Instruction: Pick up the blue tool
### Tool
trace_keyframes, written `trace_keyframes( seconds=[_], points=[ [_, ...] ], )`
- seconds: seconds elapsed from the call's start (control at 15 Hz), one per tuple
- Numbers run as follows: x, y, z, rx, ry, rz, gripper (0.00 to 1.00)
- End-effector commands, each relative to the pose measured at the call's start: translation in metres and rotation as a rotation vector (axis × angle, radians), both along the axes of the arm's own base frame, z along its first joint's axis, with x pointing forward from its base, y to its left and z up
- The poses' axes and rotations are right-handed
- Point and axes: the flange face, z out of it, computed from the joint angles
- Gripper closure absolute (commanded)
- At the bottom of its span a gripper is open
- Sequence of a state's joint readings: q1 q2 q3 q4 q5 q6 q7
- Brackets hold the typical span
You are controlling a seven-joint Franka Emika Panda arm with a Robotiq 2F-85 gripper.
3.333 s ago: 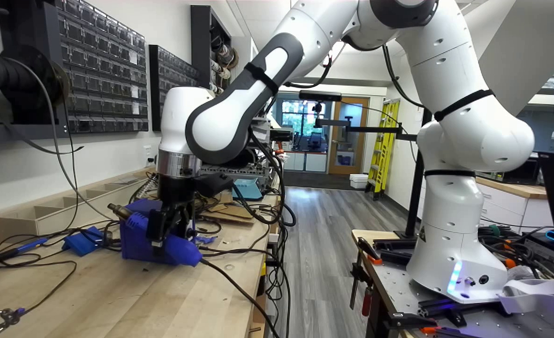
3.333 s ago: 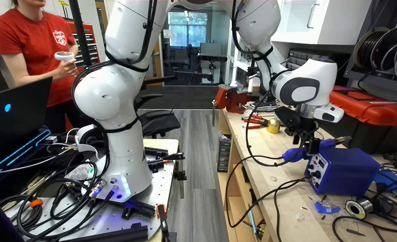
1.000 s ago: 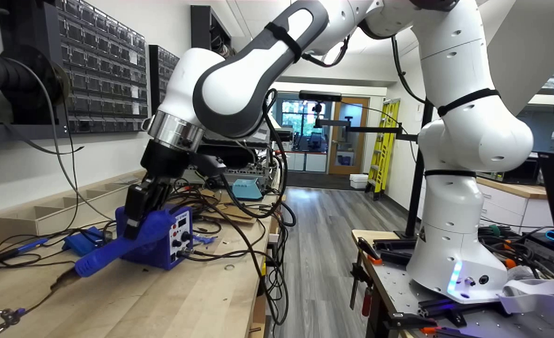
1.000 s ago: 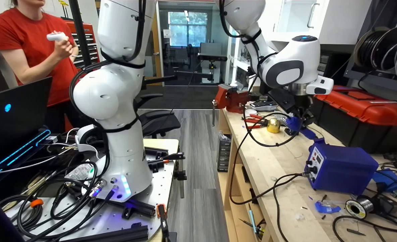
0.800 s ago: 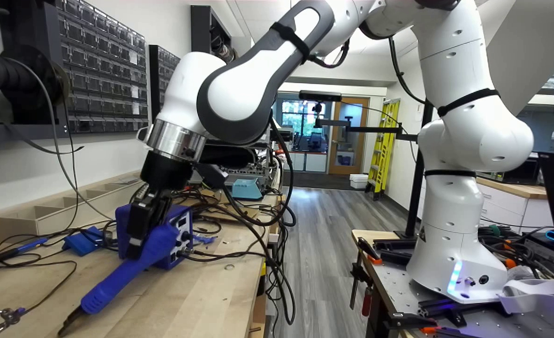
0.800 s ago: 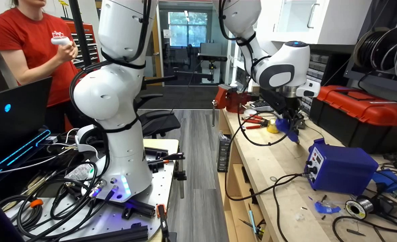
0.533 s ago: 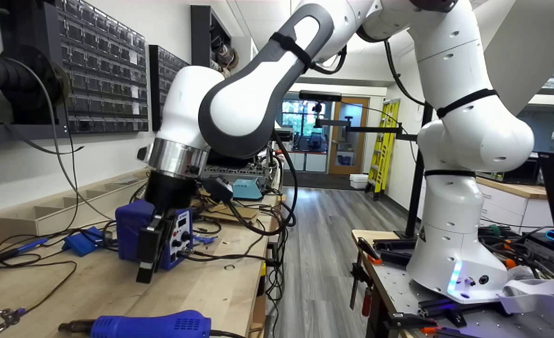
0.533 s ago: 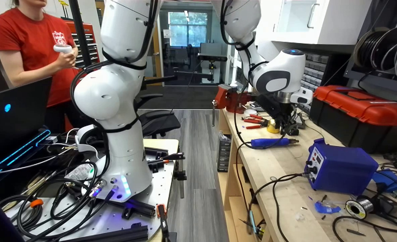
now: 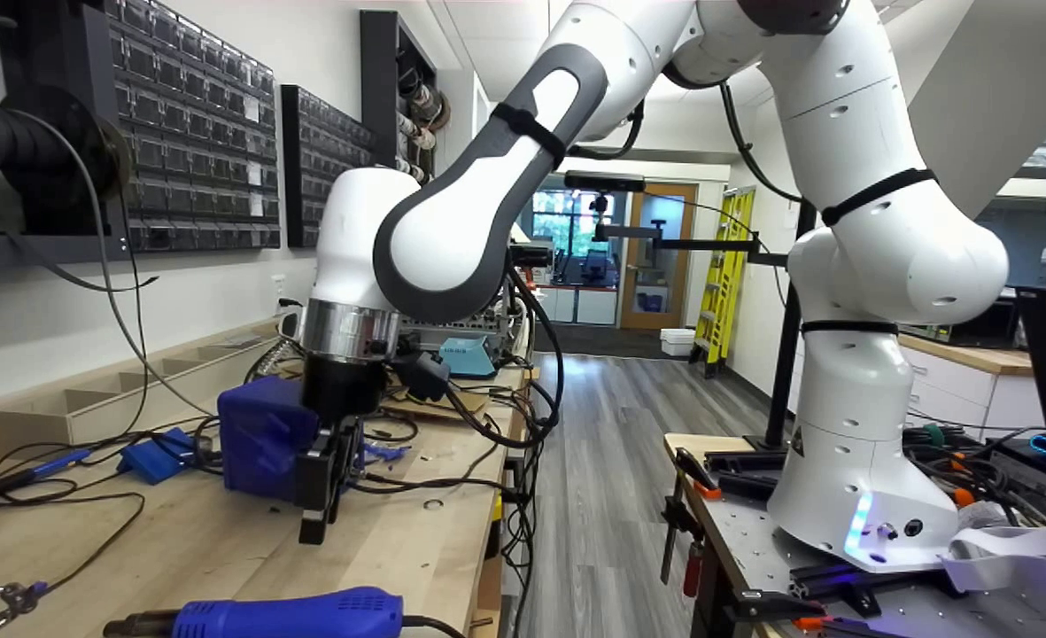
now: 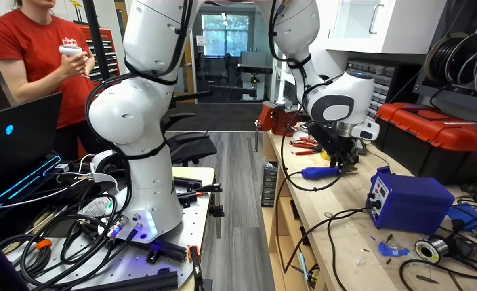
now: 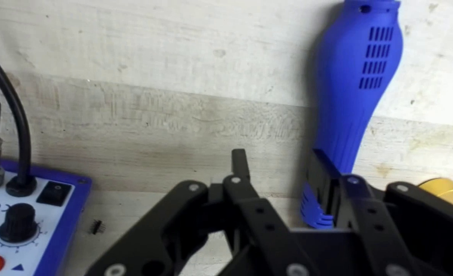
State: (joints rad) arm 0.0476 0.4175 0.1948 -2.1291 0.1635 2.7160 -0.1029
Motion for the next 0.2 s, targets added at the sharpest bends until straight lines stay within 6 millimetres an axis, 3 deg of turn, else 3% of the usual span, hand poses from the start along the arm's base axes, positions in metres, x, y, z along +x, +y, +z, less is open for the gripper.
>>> trace_keyframes(
  seconds=[0.0,0.13],
  points=[
    [0.0003,0.0009,0.0001,0.0,0.002,0.0,0.52],
    [-0.0001,0.0021,-0.001,0.0,0.003,0.002,0.39]
  ],
)
